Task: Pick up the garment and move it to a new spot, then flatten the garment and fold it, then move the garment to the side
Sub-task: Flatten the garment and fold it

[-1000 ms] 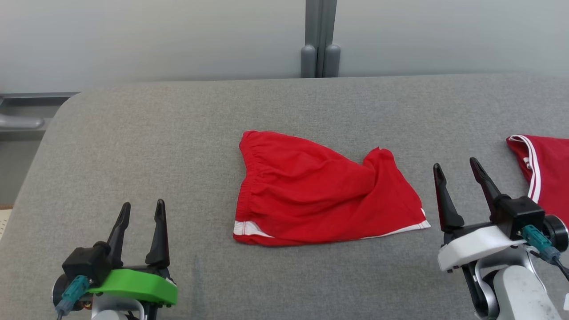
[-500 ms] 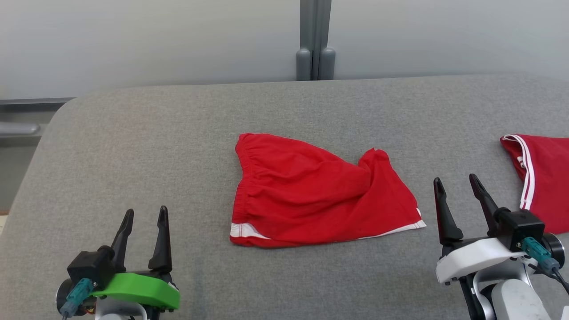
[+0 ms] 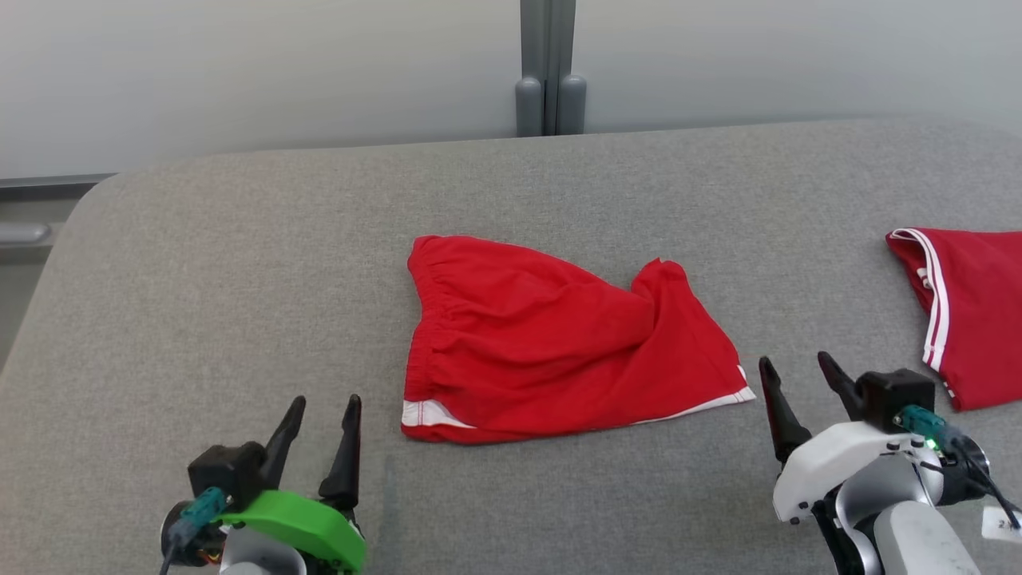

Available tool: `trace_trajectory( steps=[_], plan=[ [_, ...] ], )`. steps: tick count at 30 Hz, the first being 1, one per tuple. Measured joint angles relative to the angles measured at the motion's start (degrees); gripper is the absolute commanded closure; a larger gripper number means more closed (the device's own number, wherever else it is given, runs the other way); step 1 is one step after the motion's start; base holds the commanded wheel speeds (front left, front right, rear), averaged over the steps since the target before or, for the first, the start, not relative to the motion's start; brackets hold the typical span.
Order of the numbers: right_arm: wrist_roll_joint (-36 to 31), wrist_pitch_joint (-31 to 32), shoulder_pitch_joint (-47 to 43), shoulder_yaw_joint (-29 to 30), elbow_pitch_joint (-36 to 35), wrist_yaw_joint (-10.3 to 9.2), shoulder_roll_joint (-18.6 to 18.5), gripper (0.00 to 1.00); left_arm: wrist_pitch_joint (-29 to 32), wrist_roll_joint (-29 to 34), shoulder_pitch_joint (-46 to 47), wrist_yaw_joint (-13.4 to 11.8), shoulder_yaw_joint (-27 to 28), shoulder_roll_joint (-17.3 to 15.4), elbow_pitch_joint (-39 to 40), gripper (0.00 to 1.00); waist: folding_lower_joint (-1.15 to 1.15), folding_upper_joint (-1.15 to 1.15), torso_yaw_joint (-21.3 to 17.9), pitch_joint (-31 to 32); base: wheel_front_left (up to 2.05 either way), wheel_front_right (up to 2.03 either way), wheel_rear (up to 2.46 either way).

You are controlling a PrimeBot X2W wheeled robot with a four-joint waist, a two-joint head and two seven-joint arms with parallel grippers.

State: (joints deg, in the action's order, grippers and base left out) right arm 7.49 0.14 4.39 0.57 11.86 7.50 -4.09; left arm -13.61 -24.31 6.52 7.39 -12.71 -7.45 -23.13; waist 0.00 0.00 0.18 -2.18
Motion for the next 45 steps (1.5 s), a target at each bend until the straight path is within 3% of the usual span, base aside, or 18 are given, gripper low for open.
trace_trajectory(
  steps=[4,8,27,28,29,30,31,39,45],
  plan=[
    [1.0,8.2,3.2,-0.1,4.5,0.00,-1.1,0.00,2.3,-3.3,3.6,0.0,-4.9,-0.7,-4.2,0.00,0.00,0.00,0.2,-1.2,0.00,0.00,0.00],
    [2.2,12.2,7.0,-1.5,8.0,0.00,-2.3,0.00,3.8,-5.0,8.0,0.0,-11.5,-1.5,-7.4,0.00,0.00,0.00,0.4,-2.8,0.00,0.00,0.00],
    [6.5,16.2,14.0,-5.3,17.5,0.00,-3.9,0.00,4.7,-14.2,17.5,0.0,-24.1,-3.0,-18.6,0.00,0.00,0.00,1.7,-8.2,0.00,0.00,0.00],
    [6.5,16.5,14.2,-5.3,17.8,0.00,-3.9,0.51,5.0,-14.6,17.8,0.0,-24.7,-3.0,-19.1,0.15,0.00,0.00,1.7,-8.2,0.00,0.00,0.00],
    [6.4,16.8,14.4,-5.3,18.0,0.00,-3.9,0.61,5.3,-14.8,18.0,0.0,-25.4,-3.0,-19.4,0.38,0.00,0.00,1.7,-8.2,0.00,0.00,0.00],
    [6.4,17.0,14.5,-5.3,18.1,0.00,-3.9,0.91,5.3,-15.0,18.2,0.0,-26.1,-3.0,-19.7,1.00,0.00,0.00,1.7,-8.2,0.00,0.00,0.00],
    [6.4,17.0,14.5,-5.3,18.1,0.00,-3.8,1.00,5.6,-15.4,18.3,0.0,-26.9,-3.0,-19.9,1.00,0.00,0.00,1.6,-8.1,0.00,0.00,0.00],
    [8.8,14.6,12.9,-3.2,15.1,0.03,-3.0,1.00,1.2,-19.7,19.1,0.0,-29.1,-3.6,-19.1,1.00,0.00,0.00,1.0,-6.4,0.00,0.00,0.00],
    [14.5,12.4,9.7,0.7,3.1,0.03,-3.1,1.00,-0.8,-24.7,19.8,0.0,-27.8,-5.8,-8.9,1.00,0.00,0.00,0.9,-4.3,0.00,0.00,0.00]
  ],
)
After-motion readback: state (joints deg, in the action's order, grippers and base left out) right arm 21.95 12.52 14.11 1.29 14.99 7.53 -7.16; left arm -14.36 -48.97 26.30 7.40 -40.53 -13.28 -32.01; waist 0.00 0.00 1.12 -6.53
